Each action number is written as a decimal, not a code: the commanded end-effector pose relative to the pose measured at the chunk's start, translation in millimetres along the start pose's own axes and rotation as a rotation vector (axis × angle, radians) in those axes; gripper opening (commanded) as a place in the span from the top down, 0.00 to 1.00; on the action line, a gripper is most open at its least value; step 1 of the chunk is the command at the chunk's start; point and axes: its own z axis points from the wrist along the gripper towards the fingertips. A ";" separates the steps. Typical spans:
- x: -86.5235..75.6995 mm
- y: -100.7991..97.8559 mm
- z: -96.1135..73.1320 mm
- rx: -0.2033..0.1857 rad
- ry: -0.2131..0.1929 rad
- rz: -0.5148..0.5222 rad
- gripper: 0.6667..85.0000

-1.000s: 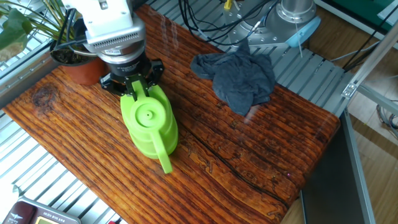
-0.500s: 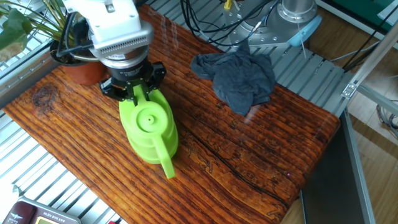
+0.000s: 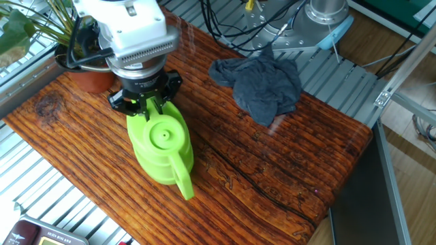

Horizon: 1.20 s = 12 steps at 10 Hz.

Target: Water the plant

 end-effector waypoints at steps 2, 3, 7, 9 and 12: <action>-22.2 4.5 -5.6 -0.013 -0.068 0.011 1.00; -28.7 7.5 -7.1 -0.024 -0.092 0.013 1.00; -32.2 3.7 -8.8 0.026 -0.058 -0.064 1.00; -32.0 0.8 -8.9 0.048 -0.043 -0.118 1.00; -29.0 0.1 -9.5 0.053 -0.027 -0.194 1.00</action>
